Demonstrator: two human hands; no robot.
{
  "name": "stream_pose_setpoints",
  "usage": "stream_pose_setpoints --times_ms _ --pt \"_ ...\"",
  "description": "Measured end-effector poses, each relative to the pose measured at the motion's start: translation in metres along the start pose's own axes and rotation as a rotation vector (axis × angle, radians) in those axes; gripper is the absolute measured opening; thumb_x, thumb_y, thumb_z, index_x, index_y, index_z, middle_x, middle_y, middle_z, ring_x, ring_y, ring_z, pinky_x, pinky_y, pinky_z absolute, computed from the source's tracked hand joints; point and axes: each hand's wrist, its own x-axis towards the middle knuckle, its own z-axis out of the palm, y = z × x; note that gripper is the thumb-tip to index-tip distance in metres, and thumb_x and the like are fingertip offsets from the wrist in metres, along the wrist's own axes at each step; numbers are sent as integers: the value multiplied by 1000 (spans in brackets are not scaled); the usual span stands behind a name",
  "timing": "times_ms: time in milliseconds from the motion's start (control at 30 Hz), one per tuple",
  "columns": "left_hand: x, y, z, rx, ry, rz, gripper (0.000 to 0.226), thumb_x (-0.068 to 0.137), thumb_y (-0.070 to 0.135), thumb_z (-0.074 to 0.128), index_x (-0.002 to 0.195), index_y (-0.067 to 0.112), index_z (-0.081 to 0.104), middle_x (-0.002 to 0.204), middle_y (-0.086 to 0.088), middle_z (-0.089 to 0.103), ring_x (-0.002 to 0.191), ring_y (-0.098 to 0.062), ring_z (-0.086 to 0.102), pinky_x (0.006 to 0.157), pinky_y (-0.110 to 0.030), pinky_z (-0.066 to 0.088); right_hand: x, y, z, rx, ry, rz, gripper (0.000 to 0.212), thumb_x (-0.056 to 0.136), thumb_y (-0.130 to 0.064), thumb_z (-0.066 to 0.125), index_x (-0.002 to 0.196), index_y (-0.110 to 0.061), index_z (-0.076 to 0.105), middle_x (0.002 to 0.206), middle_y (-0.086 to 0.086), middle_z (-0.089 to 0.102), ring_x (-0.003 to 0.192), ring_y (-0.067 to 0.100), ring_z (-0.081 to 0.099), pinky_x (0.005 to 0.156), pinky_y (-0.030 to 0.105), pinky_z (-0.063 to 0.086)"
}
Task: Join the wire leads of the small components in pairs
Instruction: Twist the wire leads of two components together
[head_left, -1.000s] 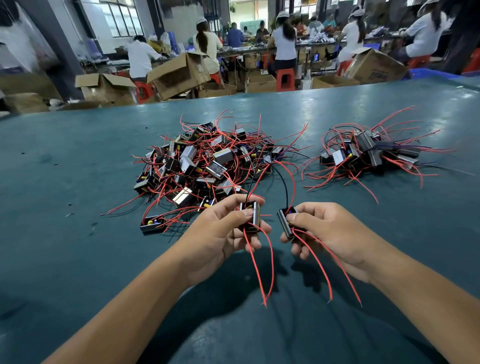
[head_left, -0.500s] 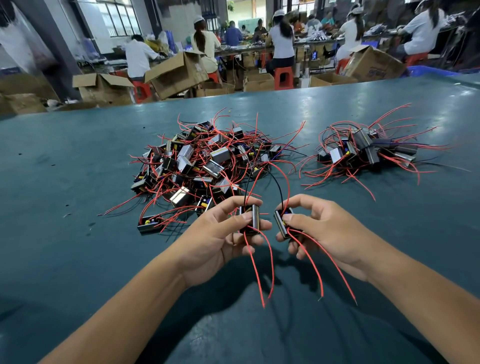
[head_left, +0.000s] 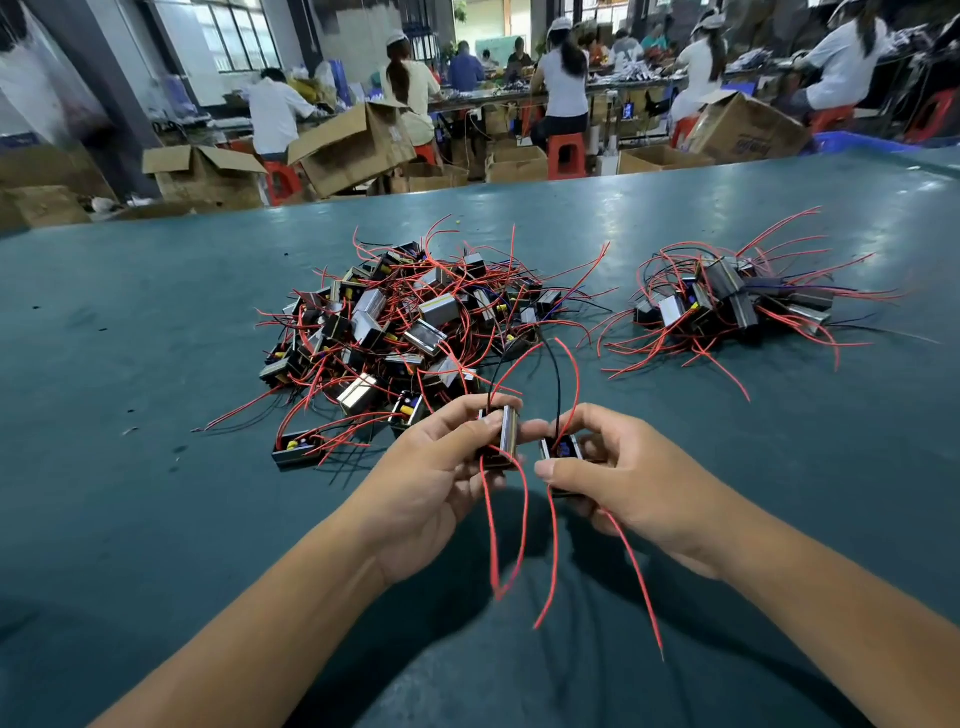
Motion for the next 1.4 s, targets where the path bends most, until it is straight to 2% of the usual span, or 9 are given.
stream_pose_setpoints --times_ms 167,267,400,633,800,900,1033,1200,1400 --pt "1 -4 6 -94 50 -27 20 82 16 68 99 8 76 106 -22 68 72 -19 63 58 -20 56 -1 2 6 -10 -16 -25 22 87 -20 74 100 -13 58 70 16 54 63 24 42 47 29 32" --pt "0 -4 6 -103 65 -42 23 81 15 68 101 6 74 98 -19 67 66 -17 62 55 -19 55 -2 2 5 21 -64 -29 21 85 -24 76 97 -21 60 84 29 63 61 21 42 46 27 31" --pt "-2 -4 9 -108 63 -41 20 80 13 69 98 6 74 101 -21 67 62 -15 66 56 -22 56 -1 5 3 -95 -27 -89 22 80 -39 80 89 -31 62 62 -10 55 54 7 45 48 17 37" --pt "-1 -8 15 -120 97 -26 19 78 13 68 94 6 75 81 -9 69 56 -9 64 53 -18 54 -3 7 2 -367 119 -240 40 70 -67 70 86 -32 62 58 -13 55 51 1 40 49 13 34" --pt "-3 -10 14 -105 97 -30 15 87 10 65 99 5 73 86 -9 71 62 -10 67 57 -18 55 -4 5 1 -413 165 -246 52 68 -77 63 81 -26 62 56 -11 57 49 1 42 49 14 36" --pt "-4 -9 14 -117 109 -37 14 93 6 60 101 3 71 83 -8 70 59 -8 66 56 -17 54 -2 4 2 -418 155 -237 53 68 -78 62 83 -27 62 60 -7 60 51 1 42 50 16 36" --pt "-4 -7 15 -126 129 -32 23 94 6 60 112 -5 67 90 -13 69 64 -11 68 58 -19 55 -3 4 3 -408 136 -241 47 70 -75 62 83 -30 61 56 -12 53 50 2 39 49 14 34" --pt "-4 -7 16 -111 154 -43 17 95 9 58 106 -1 66 83 -15 70 66 -15 70 56 -21 56 -4 4 4 -363 94 -231 50 66 -71 72 85 -27 61 69 -10 68 56 0 50 56 16 43" --pt "-3 -16 20 -97 187 -14 7 96 8 59 98 4 65 79 -11 70 59 -11 67 55 -18 55 -3 9 7 -386 159 -241 44 66 -66 77 81 -29 59 70 -5 68 54 1 51 53 18 45"
